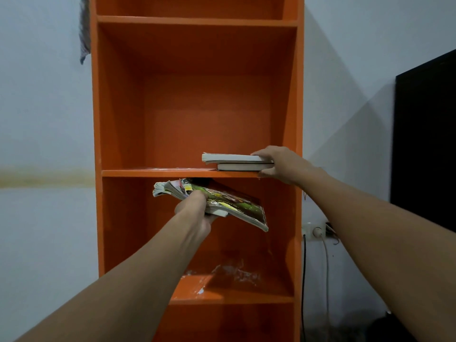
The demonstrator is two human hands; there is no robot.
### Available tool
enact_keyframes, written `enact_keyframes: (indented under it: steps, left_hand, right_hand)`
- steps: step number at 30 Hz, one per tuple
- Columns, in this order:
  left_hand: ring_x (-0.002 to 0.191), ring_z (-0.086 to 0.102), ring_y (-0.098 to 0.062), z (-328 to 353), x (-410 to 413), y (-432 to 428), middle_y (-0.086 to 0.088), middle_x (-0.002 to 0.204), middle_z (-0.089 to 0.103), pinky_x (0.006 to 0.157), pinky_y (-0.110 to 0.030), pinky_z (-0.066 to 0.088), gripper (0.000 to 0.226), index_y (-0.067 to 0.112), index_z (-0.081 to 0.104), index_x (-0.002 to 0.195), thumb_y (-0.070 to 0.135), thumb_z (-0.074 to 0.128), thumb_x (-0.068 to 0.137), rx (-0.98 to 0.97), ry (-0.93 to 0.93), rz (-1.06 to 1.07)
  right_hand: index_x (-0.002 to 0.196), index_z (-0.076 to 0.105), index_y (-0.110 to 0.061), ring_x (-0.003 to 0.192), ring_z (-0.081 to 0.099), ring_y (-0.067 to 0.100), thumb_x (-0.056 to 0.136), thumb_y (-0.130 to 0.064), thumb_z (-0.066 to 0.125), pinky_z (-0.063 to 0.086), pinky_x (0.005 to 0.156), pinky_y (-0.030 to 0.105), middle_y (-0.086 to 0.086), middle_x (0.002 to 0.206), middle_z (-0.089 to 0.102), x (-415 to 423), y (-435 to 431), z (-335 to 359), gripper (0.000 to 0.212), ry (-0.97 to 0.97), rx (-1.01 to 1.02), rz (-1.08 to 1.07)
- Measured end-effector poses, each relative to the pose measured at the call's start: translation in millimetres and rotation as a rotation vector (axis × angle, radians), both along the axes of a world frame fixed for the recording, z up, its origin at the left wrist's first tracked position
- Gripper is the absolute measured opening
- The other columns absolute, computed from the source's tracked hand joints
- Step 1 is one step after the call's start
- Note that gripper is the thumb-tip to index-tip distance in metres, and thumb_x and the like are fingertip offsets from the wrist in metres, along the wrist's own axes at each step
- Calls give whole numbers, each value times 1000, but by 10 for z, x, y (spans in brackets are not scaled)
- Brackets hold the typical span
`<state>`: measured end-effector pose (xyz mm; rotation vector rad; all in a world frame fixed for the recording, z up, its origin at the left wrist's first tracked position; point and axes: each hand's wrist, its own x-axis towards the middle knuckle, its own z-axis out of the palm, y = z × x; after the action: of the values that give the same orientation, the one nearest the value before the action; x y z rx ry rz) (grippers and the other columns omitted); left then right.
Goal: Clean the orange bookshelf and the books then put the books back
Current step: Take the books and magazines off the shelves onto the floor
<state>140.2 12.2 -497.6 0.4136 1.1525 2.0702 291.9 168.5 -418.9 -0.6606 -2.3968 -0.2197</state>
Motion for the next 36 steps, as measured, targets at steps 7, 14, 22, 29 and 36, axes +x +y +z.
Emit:
enact_keyframes:
  steps: [7, 14, 22, 29, 36]
  left_hand:
    - [80, 69, -31, -42, 14, -59, -21, 97, 66, 60, -43, 59, 28, -2, 47, 121, -1, 51, 94, -16, -8, 30]
    - [81, 68, -29, -3, -13, -136, -20, 98, 66, 64, -43, 59, 26, -3, 48, 119, -1, 50, 94, 3, 2, 48]
    - [83, 70, -31, 3, -31, -190, -21, 100, 67, 65, -44, 60, 27, -2, 48, 121, -1, 51, 93, 3, -4, 61]
    - [81, 69, -30, 0, -52, -265, -20, 99, 66, 61, -43, 59, 27, -2, 48, 119, 0, 53, 93, -1, -10, 82]
    - [84, 69, -30, -65, -116, -340, -20, 102, 66, 60, -42, 58, 28, -2, 49, 120, 0, 53, 93, 4, -2, 83]
  right_hand:
    - [136, 52, -20, 103, 58, 16, 87, -16, 69, 52, 88, 30, 1, 120, 62, 81, -221, -106, 53, 25, 241, 32]
    - [139, 46, -32, 98, 62, 16, 85, -21, 69, 56, 79, 33, -5, 122, 62, 0, -412, -109, 59, 36, 342, -90]
    - [141, 37, -35, 128, 43, 22, 78, -76, 54, 47, 96, 48, 1, 143, 39, 56, -718, -150, 77, 407, -157, -104]
    - [99, 54, -5, 103, 62, 36, 85, -20, 73, 61, 76, 44, 18, 127, 52, -73, -892, 34, 29, 1035, -1623, 299]
    - [100, 49, -1, 94, 64, 33, 83, 2, 69, 61, 75, 46, 24, 107, 54, -143, -1014, -209, 26, 1139, -1581, 445]
